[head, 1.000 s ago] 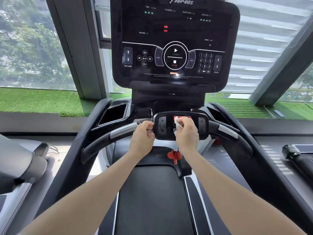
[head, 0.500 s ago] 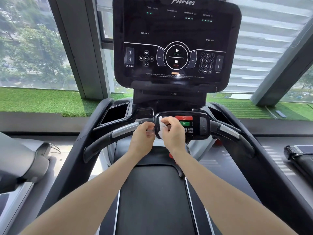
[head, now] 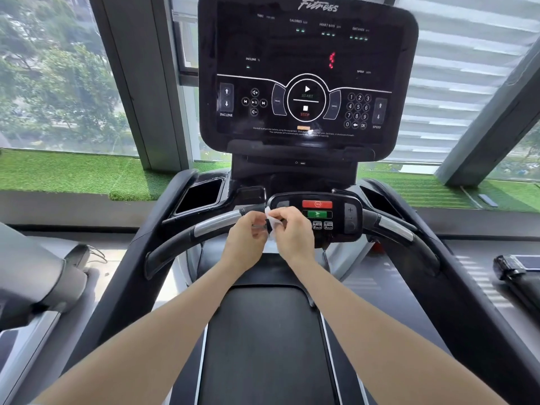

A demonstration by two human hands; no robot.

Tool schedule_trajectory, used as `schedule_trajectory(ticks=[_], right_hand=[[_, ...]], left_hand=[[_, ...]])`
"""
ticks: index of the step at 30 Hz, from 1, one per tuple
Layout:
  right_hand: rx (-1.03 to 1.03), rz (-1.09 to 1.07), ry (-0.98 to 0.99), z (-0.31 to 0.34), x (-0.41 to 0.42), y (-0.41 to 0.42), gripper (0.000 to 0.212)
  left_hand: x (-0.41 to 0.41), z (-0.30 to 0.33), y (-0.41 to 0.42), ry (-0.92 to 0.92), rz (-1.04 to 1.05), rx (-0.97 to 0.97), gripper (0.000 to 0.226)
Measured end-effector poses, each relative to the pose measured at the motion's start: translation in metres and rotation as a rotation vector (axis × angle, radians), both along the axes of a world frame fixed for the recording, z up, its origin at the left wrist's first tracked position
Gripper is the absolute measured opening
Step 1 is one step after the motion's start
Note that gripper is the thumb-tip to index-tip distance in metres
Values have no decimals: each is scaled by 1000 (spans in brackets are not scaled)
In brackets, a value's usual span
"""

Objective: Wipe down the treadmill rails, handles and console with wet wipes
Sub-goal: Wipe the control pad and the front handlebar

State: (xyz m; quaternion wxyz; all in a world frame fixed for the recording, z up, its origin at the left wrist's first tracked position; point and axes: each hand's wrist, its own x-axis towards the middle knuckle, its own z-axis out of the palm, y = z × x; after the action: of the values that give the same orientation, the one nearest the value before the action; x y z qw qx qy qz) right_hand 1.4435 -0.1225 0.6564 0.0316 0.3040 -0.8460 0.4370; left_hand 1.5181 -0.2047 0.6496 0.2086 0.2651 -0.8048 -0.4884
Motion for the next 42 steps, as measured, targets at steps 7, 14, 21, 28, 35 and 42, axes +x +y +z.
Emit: schedule_trajectory(ticks=[7,14,21,28,35,42], right_hand=[[1,-38,61,15,-25,5,20],[260,113,233,6,-4,15,30],[396,146,229,4,5,26,32],[555,157,263,12,1,36,24],[119,-2,61,33,-27,43,23],[74,2,73,42,-39,19,27]], left_hand=[[5,-1,-2,-7,41,6,30],[7,-5,-3,-40,55,-8,30],[5,-5,4,-43,20,-55,29],[6,-4,10,-46,14,-110,31],[-5,5,9,-16,74,-203,31],[-22,22,22,-7,58,-241,35]])
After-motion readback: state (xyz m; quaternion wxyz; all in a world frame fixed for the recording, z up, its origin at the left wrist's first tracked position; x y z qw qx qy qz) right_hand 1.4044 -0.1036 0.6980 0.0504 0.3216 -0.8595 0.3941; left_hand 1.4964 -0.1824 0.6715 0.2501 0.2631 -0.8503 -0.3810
